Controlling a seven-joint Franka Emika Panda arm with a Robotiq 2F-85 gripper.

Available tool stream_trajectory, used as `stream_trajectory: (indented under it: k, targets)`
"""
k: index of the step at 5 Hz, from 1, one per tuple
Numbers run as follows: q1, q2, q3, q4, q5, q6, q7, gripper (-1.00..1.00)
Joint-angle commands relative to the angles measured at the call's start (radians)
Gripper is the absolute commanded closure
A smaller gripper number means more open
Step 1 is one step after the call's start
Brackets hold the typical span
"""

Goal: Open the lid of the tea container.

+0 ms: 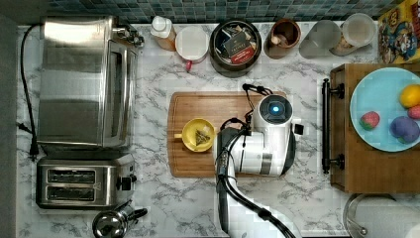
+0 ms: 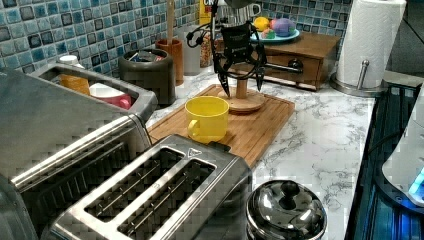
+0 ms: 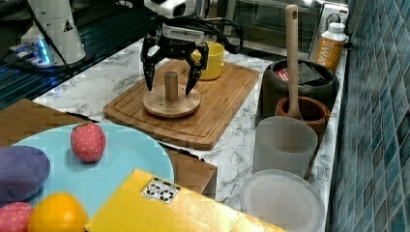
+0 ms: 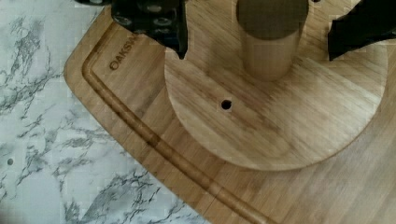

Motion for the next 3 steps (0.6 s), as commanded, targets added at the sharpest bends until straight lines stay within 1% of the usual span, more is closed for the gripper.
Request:
stream_trajectory:
  k: [1,2,3]
  targets:
    - [-0.017,0.009,0.013,0.043,0.049,0.046,0.007,-1.0]
    - [-0.021,0.009,0.011,0.048,0.058,0.046,0.003,-1.0]
    - [0.006,0.008,-0.023,0.053,0.074,0.039,0.007,0.88]
